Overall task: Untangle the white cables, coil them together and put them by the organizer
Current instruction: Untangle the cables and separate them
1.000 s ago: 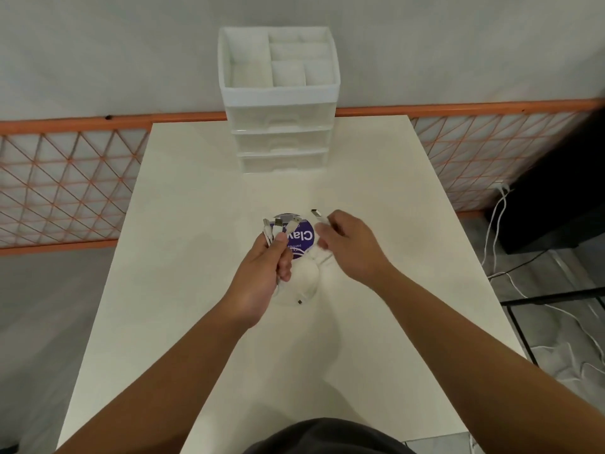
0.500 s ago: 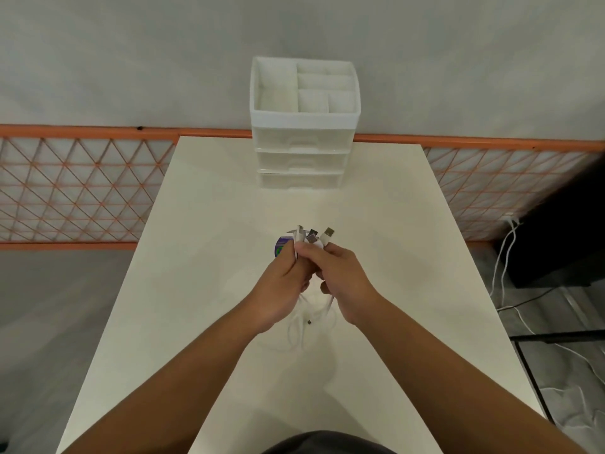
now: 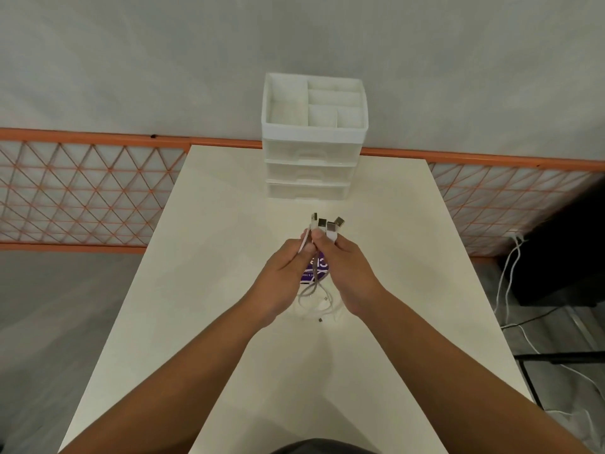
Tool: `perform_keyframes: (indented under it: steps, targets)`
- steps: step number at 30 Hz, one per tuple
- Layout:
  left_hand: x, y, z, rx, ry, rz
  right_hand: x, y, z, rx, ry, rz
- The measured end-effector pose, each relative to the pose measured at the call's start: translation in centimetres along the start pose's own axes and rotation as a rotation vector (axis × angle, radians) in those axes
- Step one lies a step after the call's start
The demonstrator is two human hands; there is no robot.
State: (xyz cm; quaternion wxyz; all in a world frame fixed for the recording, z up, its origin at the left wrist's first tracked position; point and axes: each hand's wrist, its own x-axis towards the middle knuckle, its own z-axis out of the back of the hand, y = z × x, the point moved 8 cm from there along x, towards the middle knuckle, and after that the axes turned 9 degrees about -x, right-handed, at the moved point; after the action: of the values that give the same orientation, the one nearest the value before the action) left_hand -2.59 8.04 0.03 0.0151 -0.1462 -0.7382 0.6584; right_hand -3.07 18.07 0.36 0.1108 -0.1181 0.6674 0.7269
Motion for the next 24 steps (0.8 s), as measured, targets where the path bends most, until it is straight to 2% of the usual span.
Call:
perform_keyframes:
  steps: [5, 8, 10, 13, 14, 16, 18, 19, 22, 24]
  targets:
    - [1.0, -0.5, 3.2, -0.235, -0.206, -0.059, 0.8, 2.2, 2.6, 0.085, -0.132, 0.037]
    - [2.4, 0.4, 5.5, -0.302, -0.268, 0.009, 1.2, 3.8, 3.7, 0.088, -0.04, 0.055]
    - [3.5, 1.7, 6.7, -0.12, -0.28, 0.157, 1.2, 4.5, 3.8, 0.056, 0.027, 0.048]
    - [3.9, 4.1, 8.1, 0.412, -0.24, 0.446, 1.1, 5.4, 3.5, -0.048, 0.072, 0.022]
    - [4.1, 3.9, 8.3, 0.563, -0.248, 0.442, 1.2, 5.6, 3.3, -0.08, 0.085, 0.017]
    - [4.5, 1.3, 7.3, 0.652, -0.259, 0.244, 1.1, 6.0, 2.9, -0.129, 0.128, 0.018]
    - [4.8, -1.6, 4.7, 0.398, -0.172, 0.025, 0.8, 6.7, 2.3, -0.179, 0.164, 0.048]
    - [4.4, -2.8, 3.0, 0.214, -0.1, -0.014, 0.8, 7.2, 2.2, -0.229, 0.155, 0.069]
    - [3.4, -4.9, -1.7, -0.188, 0.148, -0.058, 0.5, 9.5, 2.6, -0.365, 0.081, 0.127]
    - [2.9, -5.8, -3.6, -0.263, 0.266, -0.065, 0.2, 10.6, 2.5, -0.412, 0.115, 0.148]
